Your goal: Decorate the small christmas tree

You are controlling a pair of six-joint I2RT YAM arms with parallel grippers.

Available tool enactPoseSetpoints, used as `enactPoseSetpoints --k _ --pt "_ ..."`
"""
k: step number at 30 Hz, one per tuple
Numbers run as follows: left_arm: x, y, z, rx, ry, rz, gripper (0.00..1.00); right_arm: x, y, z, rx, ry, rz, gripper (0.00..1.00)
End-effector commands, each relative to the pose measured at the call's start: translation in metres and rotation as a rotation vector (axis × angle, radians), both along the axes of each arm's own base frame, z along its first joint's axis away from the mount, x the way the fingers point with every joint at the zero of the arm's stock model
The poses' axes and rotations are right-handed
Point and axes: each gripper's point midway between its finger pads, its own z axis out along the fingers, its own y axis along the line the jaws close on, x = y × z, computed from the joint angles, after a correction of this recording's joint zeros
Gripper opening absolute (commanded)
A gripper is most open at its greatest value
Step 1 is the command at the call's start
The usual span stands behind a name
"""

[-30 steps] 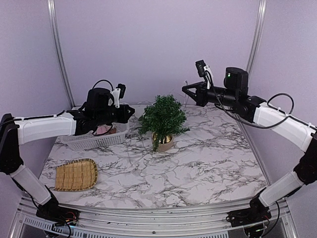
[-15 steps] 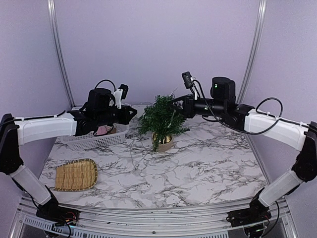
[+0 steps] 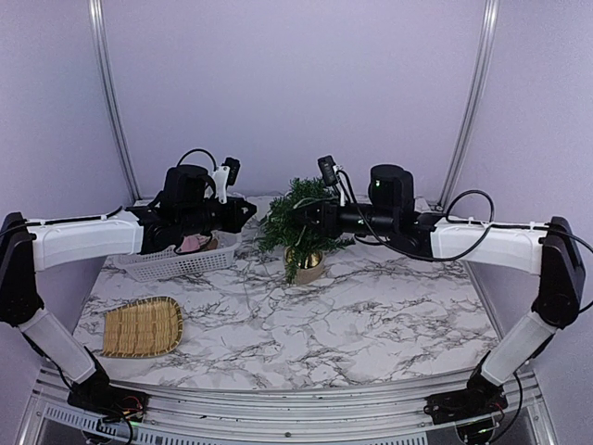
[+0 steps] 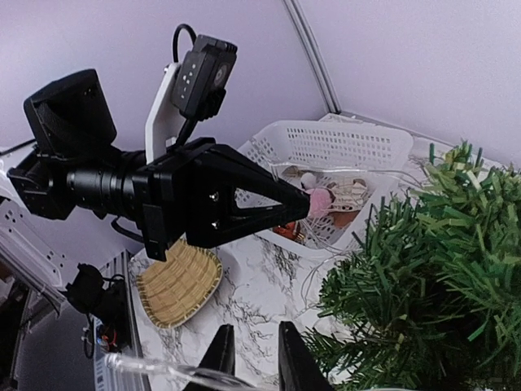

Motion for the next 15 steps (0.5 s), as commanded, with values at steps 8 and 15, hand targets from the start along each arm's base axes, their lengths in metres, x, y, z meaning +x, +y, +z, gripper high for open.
enactPoseSetpoints --k 8,15 --pt "0.0 -0.005 0.008 0.005 -0.014 -0.023 0.0 0.002 -0.029 -0.007 -0.138 -0.02 -0.158 0.48" --pt "0.0 -0.005 0.007 0.01 -0.015 -0.024 0.0 -0.005 -0.052 -0.013 -0.224 -0.007 -0.219 0.59"
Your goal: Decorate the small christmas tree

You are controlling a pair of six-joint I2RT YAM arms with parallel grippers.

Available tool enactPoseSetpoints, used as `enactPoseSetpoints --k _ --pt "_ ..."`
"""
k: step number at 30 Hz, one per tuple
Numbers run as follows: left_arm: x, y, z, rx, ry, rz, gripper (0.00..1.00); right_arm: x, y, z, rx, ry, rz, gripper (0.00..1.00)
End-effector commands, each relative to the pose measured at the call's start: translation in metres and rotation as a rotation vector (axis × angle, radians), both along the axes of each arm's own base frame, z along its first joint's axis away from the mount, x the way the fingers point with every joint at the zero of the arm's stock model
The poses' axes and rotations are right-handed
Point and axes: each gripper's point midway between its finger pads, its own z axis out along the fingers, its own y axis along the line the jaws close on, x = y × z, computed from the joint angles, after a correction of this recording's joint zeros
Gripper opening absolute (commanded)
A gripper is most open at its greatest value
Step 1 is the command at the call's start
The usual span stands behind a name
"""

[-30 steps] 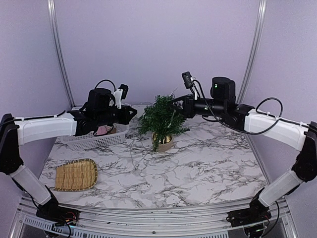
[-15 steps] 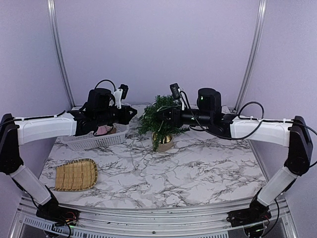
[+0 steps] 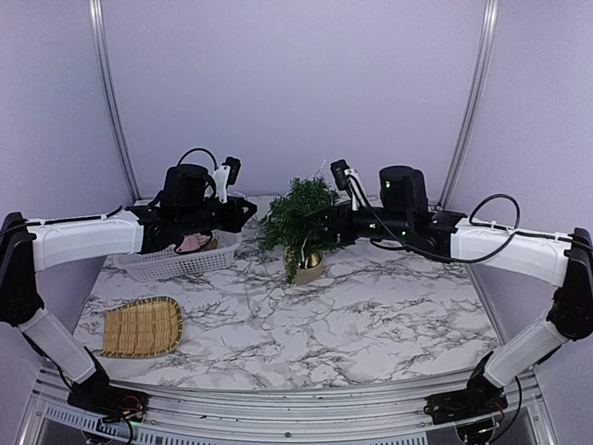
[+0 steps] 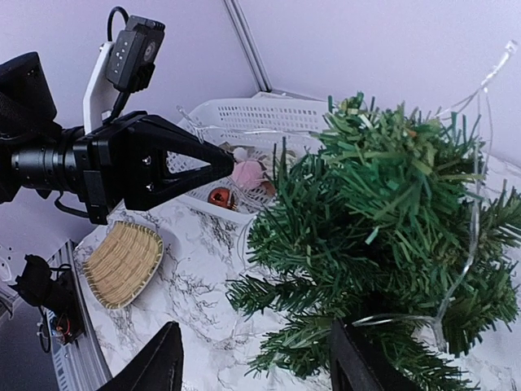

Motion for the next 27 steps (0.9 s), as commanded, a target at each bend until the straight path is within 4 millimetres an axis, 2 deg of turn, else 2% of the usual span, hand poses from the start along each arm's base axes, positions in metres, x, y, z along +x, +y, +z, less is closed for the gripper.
enactPoseSetpoints --k 1,6,11,15,18,22,27 --pt "0.0 -0.005 0.006 0.007 -0.008 -0.019 0.0 -0.005 -0.019 0.001 -0.074 -0.011 -0.058 0.59" --pt "0.0 -0.007 0.005 0.006 -0.008 -0.026 0.0 0.002 -0.034 0.013 -0.099 -0.065 -0.119 0.5" --pt "-0.001 -0.008 0.004 0.006 -0.006 -0.036 0.0 0.031 -0.048 0.016 -0.082 -0.072 -0.187 0.37" --pt "-0.004 -0.007 0.002 0.013 -0.001 -0.046 0.0 0.046 -0.042 0.008 -0.074 -0.056 -0.174 0.28" --pt "-0.009 -0.005 0.001 0.023 0.007 -0.055 0.0 0.05 -0.037 0.002 -0.08 -0.044 -0.158 0.27" --pt "-0.025 -0.005 -0.007 0.053 0.026 -0.107 0.0 0.057 -0.038 0.004 -0.063 -0.058 -0.165 0.27" --pt "-0.057 -0.025 -0.023 0.097 0.05 -0.261 0.0 0.055 -0.041 0.01 -0.051 -0.064 -0.161 0.28"
